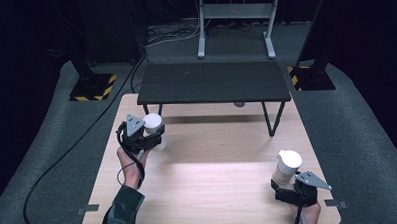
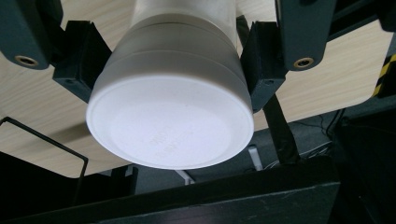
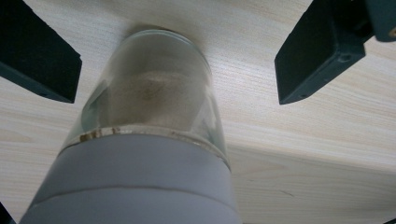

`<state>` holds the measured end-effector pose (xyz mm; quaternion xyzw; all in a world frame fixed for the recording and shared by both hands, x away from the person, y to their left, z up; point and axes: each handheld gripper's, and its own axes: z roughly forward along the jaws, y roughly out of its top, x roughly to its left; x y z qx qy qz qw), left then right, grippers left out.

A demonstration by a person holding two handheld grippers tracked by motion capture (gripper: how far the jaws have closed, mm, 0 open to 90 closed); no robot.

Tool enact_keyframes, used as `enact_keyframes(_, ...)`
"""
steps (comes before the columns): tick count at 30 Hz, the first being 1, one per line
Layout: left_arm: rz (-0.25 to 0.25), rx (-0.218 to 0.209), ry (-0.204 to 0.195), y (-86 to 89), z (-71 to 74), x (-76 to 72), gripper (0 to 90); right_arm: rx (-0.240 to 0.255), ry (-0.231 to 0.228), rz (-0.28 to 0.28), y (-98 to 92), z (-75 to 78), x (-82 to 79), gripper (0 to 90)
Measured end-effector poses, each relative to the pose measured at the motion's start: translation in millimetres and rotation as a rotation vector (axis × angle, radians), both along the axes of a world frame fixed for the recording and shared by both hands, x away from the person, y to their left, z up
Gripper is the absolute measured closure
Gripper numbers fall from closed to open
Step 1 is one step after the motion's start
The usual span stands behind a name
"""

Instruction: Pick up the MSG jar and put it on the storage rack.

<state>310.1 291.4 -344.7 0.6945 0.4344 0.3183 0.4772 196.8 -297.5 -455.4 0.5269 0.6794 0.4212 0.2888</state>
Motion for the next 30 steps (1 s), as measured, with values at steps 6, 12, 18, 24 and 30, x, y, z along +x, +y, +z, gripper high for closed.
enact_keyframes(6, 0.000, 0.004, -0.003, 1.2, 5.2, 1.9, 34.3, 0.001, 0.001, 0.000, -0.1, 0.1, 0.2, 0.0)
enact_keyframes(12, -0.002, 0.004, -0.012, 0.6, 11.2, 3.0, 34.3, -0.001, 0.002, -0.001, 0.2, 0.3, 0.3, 0.0)
enact_keyframes(18, -0.008, 0.004, -0.018, 0.5, 18.3, 4.9, 34.4, 0.000, 0.003, -0.001, 0.0, 0.3, 0.5, 0.0)
enact_keyframes(24, -0.012, 0.002, -0.022, 1.0, 23.2, 6.1, 34.4, 0.002, 0.002, 0.000, -0.1, 0.2, 0.4, 0.0)
enact_keyframes(30, -0.019, -0.009, -0.023, 1.9, 28.6, 7.4, 34.4, 0.004, 0.001, -0.001, -0.4, 0.0, 0.0, 0.0)
